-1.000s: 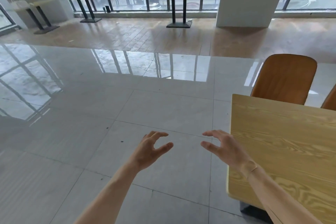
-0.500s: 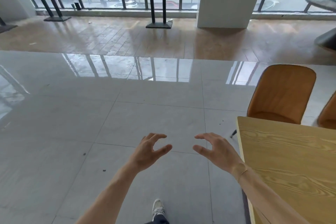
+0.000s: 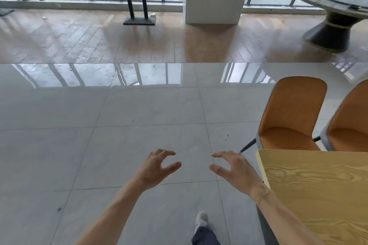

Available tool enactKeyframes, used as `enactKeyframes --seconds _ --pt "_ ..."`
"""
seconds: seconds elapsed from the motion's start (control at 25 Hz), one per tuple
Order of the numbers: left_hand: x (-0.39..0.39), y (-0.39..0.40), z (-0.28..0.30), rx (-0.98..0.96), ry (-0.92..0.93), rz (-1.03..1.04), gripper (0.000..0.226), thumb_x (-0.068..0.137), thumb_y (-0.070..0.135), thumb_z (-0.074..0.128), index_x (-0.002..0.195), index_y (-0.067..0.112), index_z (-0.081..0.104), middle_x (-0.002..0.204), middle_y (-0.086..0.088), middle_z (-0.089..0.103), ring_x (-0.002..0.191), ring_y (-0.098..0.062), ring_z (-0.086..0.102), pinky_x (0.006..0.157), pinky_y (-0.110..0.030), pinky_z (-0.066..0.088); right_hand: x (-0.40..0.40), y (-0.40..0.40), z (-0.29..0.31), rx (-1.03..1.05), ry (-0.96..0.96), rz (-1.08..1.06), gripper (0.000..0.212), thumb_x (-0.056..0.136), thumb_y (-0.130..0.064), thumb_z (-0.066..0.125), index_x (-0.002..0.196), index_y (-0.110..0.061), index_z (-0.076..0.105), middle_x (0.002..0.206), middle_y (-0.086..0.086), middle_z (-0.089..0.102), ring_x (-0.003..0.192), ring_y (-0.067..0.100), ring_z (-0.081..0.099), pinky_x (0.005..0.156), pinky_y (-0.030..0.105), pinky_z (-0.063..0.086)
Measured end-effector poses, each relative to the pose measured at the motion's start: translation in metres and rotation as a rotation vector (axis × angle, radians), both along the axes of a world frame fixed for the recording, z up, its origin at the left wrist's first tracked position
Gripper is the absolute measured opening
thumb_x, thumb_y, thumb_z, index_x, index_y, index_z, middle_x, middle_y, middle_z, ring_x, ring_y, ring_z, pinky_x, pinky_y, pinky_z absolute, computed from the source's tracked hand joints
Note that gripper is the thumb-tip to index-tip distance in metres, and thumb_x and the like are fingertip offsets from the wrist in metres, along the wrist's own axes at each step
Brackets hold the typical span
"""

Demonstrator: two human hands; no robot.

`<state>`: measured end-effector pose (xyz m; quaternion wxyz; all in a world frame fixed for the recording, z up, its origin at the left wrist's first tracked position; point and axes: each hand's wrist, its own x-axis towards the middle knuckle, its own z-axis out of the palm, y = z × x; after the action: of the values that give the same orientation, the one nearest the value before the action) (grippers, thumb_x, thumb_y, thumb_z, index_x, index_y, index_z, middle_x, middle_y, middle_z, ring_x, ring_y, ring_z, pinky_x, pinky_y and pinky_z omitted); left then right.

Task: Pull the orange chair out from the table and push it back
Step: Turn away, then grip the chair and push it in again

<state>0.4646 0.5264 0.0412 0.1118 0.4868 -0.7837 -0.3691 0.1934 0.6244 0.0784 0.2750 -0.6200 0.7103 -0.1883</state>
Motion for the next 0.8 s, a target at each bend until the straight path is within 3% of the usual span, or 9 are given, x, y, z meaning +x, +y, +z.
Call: enactKeyframes --seconds 0.48,0.8 --pt "-0.144 -0.226 0.015 -0.019 -0.035 -0.097 0.053 0.082 0.07 0.053 0.126 0.04 0.056 0.128 0.021 0.051 0.123 -0.004 0.044 0.102 -0.026 0.034 -0.134 -0.201 -0.011 -0.019 -0.119 -0.126 0.053 0.083 -0.065 0.057 0.127 -0.036 0.056 0.131 -0.017 0.055 0.122 0.003 0.047 0.104 0.03 0.041" --pt "-0.251 -0.351 0.019 -0.04 -0.015 -0.188 0.062 0.078 0.08 0.045 0.125 0.041 0.056 0.127 0.021 0.052 0.123 -0.003 0.044 0.103 -0.027 0.035 -0.234 -0.309 -0.005 -0.04 -0.113 -0.214 0.051 0.083 -0.064 0.058 0.126 -0.037 0.058 0.128 -0.023 0.056 0.122 0.0 0.047 0.103 0.027 0.04"
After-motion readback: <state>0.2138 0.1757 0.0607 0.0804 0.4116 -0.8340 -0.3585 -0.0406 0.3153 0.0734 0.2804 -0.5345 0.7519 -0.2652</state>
